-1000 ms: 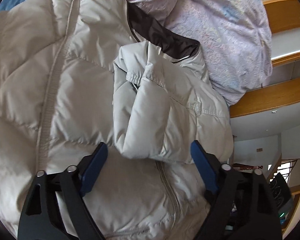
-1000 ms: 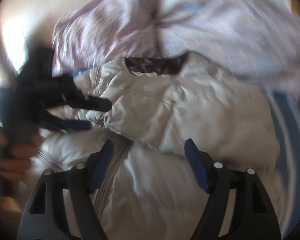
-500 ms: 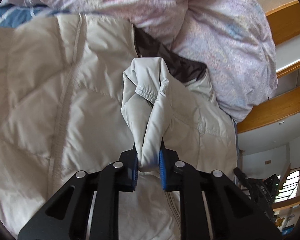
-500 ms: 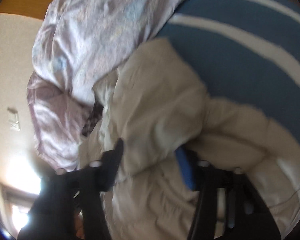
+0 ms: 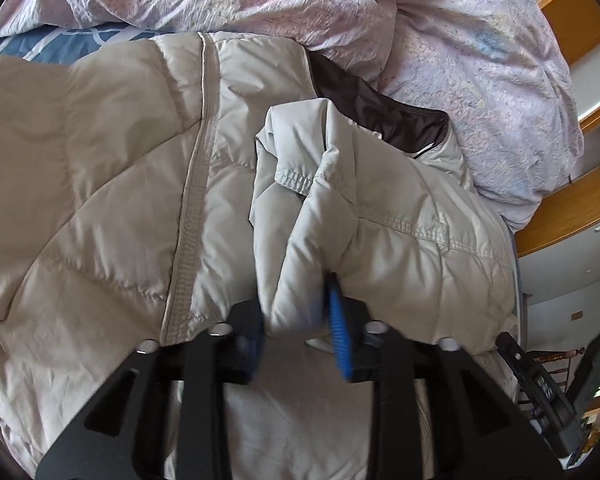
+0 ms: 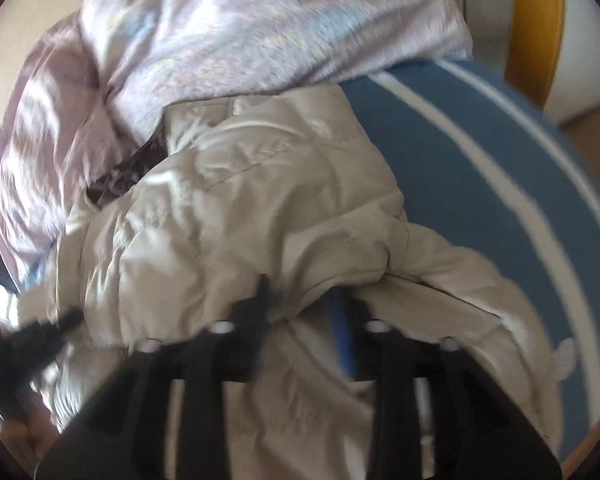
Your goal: Fold large clothes
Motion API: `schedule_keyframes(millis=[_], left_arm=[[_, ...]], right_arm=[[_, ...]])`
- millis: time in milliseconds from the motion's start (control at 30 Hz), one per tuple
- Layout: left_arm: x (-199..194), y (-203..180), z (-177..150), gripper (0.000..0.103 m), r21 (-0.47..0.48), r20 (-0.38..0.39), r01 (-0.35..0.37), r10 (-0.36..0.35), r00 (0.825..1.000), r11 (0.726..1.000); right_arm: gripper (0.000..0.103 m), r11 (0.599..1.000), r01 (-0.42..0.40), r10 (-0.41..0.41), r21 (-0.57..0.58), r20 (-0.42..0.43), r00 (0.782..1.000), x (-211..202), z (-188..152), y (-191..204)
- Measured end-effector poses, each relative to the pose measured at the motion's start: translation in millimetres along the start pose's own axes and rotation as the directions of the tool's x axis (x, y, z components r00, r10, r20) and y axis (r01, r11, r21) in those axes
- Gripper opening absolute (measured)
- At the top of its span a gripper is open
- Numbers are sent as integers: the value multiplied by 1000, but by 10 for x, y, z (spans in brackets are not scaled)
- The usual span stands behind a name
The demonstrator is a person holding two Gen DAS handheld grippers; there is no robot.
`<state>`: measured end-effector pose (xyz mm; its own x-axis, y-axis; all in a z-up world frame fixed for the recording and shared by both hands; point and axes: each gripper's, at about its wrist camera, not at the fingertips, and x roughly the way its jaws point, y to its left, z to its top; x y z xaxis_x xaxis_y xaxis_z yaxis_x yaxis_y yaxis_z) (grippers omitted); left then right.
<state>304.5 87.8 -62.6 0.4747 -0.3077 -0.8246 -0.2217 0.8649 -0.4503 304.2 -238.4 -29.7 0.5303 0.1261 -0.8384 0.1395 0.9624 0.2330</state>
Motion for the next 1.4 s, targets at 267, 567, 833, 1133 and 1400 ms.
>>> schedule_keyframes(millis=[267,567,833,1133,1400], left_arm=[[-708,272,-171,84,30,90,39,-42,995,999],[-1603,1217,-637,84,-42,224,-99,106,969,994],[-1823,2317,-869,84,-333,198,-55,127,972,941],[-1963,3088,-984,82,-617,296,87,128,947,782],[-2023,3384,-1026,71,-733,347,134,197,917,667]], right_arm=[[51,932,-139,145,-335,-6,989,-200,-94,1027],[50,827,-39,-31,-561,-114,993,707,-333,2051],[61,891,-136,76,-433,-153,985,481,-319,1841],[63,904,-190,148,-384,-136,980,200,-288,1750],[64,902,-224,197,-369,-109,974,1,-211,1715]])
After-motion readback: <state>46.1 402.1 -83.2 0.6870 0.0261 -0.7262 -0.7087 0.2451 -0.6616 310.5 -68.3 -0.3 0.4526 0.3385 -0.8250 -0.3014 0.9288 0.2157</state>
